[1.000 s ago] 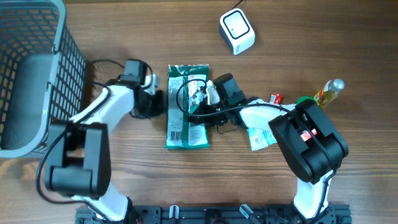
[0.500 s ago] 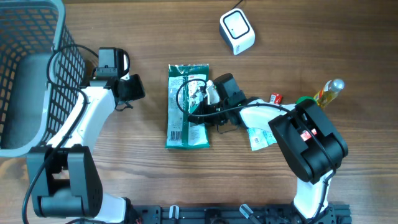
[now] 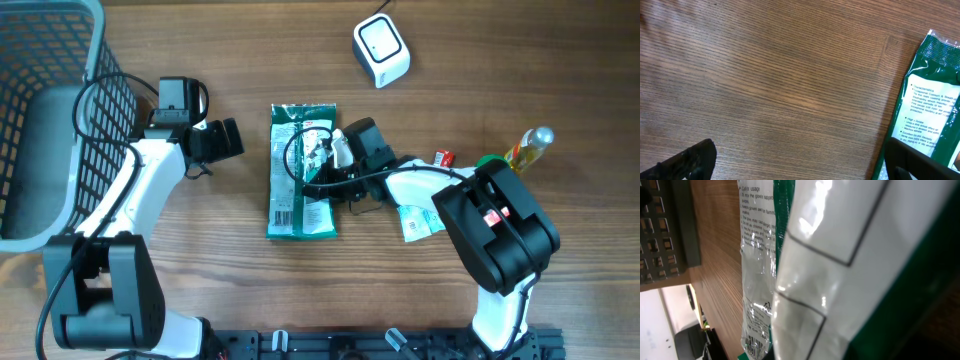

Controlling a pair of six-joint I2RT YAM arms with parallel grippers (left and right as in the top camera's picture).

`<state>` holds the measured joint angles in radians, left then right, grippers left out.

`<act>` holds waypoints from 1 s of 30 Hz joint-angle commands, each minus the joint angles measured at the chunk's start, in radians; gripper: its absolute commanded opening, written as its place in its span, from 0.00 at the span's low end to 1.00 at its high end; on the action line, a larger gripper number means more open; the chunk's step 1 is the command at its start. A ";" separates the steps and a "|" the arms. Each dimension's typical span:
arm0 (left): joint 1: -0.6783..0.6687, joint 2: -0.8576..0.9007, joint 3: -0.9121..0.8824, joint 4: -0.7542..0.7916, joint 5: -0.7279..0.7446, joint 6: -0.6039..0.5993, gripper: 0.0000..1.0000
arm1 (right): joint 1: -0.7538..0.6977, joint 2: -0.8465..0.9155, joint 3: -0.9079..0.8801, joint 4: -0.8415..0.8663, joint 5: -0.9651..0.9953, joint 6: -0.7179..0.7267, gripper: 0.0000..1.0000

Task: Scan the item barcode
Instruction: 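Lift the green 3M packet up toward the white scanner with the right gripper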

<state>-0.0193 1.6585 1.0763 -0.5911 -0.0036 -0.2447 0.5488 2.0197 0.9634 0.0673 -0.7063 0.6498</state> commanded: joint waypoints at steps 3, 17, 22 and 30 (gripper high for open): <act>0.010 0.011 0.004 0.000 -0.024 0.002 1.00 | -0.002 0.024 -0.014 -0.012 0.032 -0.023 0.04; 0.010 0.011 0.004 0.000 -0.024 0.002 1.00 | -0.012 -0.274 0.153 -0.479 0.211 -0.197 0.04; 0.010 0.012 0.004 0.000 -0.024 0.002 1.00 | -0.012 -0.423 0.343 -0.770 0.360 -0.344 0.04; 0.010 0.011 0.004 0.000 -0.024 0.002 1.00 | -0.013 -0.393 0.922 -1.265 0.648 -0.630 0.04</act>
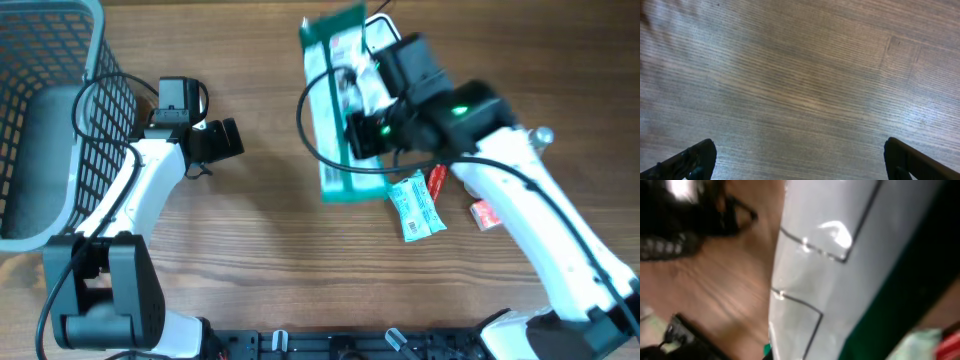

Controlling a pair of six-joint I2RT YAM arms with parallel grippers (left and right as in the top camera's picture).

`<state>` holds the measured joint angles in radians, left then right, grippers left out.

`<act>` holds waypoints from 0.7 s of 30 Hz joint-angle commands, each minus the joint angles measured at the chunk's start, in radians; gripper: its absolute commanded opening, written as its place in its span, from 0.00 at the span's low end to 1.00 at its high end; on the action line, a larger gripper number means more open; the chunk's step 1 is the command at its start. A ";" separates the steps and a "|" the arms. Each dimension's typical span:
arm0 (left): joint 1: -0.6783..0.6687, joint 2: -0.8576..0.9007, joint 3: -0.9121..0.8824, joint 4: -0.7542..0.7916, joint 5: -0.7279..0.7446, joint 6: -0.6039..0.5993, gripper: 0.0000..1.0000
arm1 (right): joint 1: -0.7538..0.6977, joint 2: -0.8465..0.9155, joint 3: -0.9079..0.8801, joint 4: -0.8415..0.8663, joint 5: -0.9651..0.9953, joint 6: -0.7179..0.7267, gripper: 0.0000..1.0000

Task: Scan the item barcode
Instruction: 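Lift the green 3M packet up toward the white scanner with the right gripper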

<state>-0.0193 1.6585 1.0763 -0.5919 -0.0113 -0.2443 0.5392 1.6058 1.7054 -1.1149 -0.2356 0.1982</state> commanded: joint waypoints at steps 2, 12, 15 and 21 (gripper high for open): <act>0.010 0.011 0.004 0.001 -0.016 0.002 1.00 | -0.004 0.025 0.218 -0.084 0.231 -0.251 0.04; 0.010 0.011 0.004 0.001 -0.016 0.002 1.00 | -0.004 0.166 0.217 0.044 0.425 -0.589 0.04; 0.010 0.011 0.004 0.001 -0.016 0.002 1.00 | -0.004 0.244 0.217 0.135 0.551 -0.689 0.04; 0.010 0.011 0.004 0.001 -0.016 0.002 1.00 | -0.004 0.419 0.217 0.422 0.825 -0.887 0.04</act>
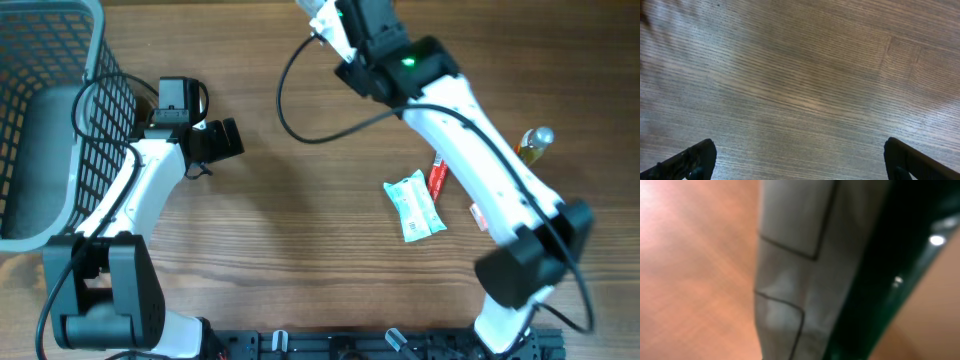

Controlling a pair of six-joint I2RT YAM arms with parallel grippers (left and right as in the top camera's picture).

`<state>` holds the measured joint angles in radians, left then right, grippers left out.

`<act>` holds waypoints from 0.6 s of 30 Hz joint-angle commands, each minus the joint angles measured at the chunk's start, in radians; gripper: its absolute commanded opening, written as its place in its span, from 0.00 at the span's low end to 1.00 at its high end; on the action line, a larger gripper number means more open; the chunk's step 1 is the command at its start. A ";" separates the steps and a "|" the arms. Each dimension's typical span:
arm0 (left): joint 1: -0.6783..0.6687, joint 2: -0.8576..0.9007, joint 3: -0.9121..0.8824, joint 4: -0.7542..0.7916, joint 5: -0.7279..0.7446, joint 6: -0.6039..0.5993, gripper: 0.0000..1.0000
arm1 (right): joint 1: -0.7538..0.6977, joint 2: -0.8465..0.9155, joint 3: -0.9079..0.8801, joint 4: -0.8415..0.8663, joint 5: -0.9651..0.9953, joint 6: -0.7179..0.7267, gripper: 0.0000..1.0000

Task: Scan the item barcode
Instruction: 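Lift the green 3M packet up toward the white scanner with the right gripper, then hold the green 3M packet under the white scanner with the right gripper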

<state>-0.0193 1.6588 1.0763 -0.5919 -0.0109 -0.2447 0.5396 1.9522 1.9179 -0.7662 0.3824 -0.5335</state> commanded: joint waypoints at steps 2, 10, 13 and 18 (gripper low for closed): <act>0.010 0.011 0.004 0.001 -0.017 0.002 1.00 | -0.005 0.125 0.005 0.190 0.272 -0.243 0.04; 0.010 0.011 0.004 0.001 -0.017 0.002 1.00 | -0.010 0.260 0.004 0.521 0.321 -0.382 0.04; 0.010 0.011 0.004 0.001 -0.017 0.002 1.00 | -0.015 0.286 0.004 0.595 0.325 -0.383 0.04; 0.010 0.011 0.004 0.001 -0.017 0.002 1.00 | -0.027 0.315 0.004 0.639 0.328 -0.383 0.04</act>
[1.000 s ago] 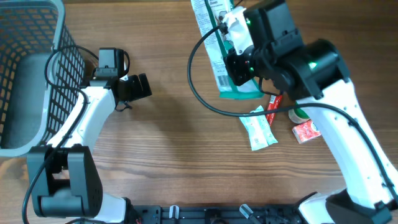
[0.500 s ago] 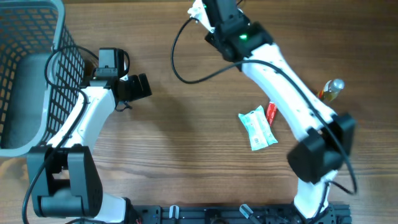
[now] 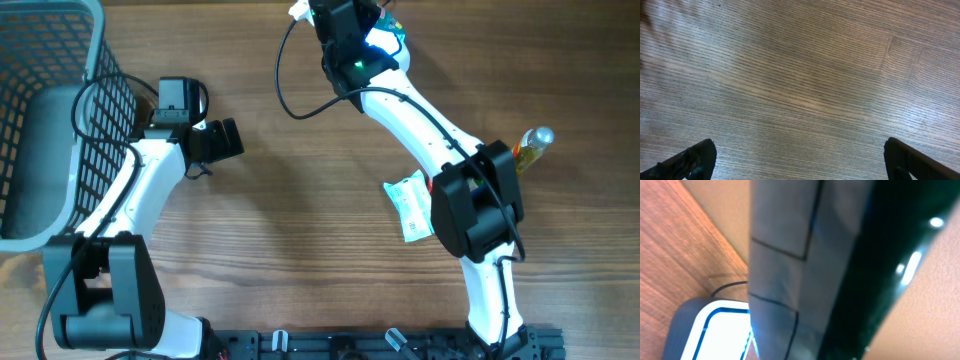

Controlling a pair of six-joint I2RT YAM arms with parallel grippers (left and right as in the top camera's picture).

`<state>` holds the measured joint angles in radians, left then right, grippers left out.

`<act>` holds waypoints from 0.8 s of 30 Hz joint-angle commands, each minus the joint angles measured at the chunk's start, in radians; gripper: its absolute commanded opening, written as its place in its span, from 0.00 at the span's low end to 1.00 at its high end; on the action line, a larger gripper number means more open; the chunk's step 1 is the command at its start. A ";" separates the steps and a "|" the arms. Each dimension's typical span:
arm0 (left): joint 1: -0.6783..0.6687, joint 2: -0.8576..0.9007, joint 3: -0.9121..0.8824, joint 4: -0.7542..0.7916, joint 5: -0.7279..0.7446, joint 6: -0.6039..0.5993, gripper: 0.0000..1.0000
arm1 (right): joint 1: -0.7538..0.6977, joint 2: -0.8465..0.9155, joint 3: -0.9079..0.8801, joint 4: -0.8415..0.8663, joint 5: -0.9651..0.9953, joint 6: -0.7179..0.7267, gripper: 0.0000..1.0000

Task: Scan the item barcode
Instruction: 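Hold the green 3M packet under the white scanner with the right gripper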

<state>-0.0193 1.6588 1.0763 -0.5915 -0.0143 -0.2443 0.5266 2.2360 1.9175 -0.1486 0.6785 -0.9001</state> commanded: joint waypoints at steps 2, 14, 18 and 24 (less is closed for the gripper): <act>0.010 0.011 0.004 0.001 -0.013 0.002 1.00 | -0.015 0.044 0.005 0.023 0.032 -0.015 0.04; 0.010 0.011 0.004 0.001 -0.013 0.002 1.00 | -0.013 0.102 0.005 0.019 0.028 0.020 0.04; 0.010 0.011 0.004 0.001 -0.013 0.002 1.00 | -0.012 0.102 0.005 -0.019 0.023 0.104 0.04; 0.010 0.011 0.004 0.001 -0.013 0.002 1.00 | -0.011 0.102 0.005 -0.120 -0.058 0.198 0.04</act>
<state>-0.0193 1.6588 1.0763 -0.5915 -0.0143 -0.2447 0.5106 2.3192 1.9175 -0.2420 0.6773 -0.8013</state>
